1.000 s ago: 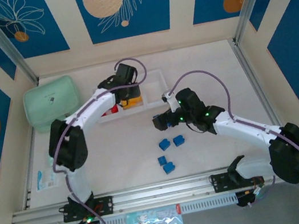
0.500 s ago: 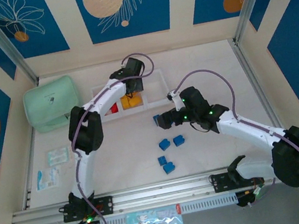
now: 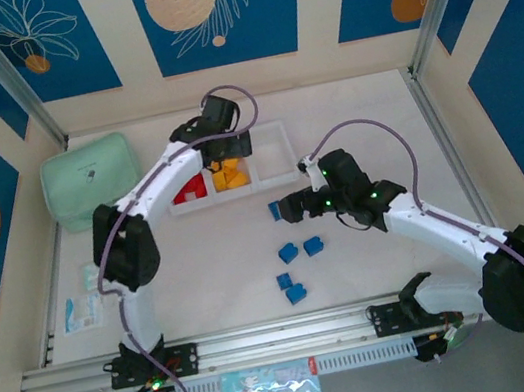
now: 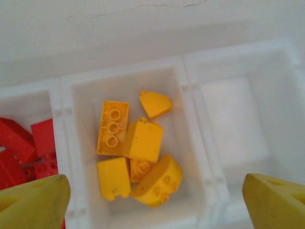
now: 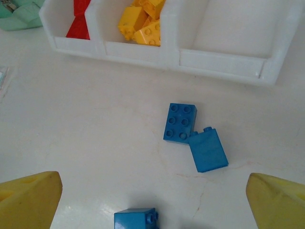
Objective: Sort the legos into containers by color
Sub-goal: Pick up the lego from the bottom-center of the table.
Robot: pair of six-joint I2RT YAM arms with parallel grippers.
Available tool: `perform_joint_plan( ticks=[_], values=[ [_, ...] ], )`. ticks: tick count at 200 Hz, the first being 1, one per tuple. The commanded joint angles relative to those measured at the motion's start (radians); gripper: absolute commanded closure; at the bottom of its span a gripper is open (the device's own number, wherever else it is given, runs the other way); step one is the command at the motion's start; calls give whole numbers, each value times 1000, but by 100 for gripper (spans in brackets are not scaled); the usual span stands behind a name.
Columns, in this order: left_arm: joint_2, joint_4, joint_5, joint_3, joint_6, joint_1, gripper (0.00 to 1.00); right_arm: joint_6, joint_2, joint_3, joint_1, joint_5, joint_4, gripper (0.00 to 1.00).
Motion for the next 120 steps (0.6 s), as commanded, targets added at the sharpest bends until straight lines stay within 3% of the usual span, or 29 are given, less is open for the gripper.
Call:
perform_joint_plan(
  ticks=[1, 72, 120],
  values=[
    [-102, 23, 85, -104, -1, -20, 2, 42, -12, 39, -7, 38, -81, 1],
    [-451, 187, 232, -561, -114, -89, 1, 103, 14, 62, -39, 33, -233, 1],
    [-636, 267, 233, -798, -236, -196, 1, 169, 83, 74, -23, 27, -339, 4]
  ],
)
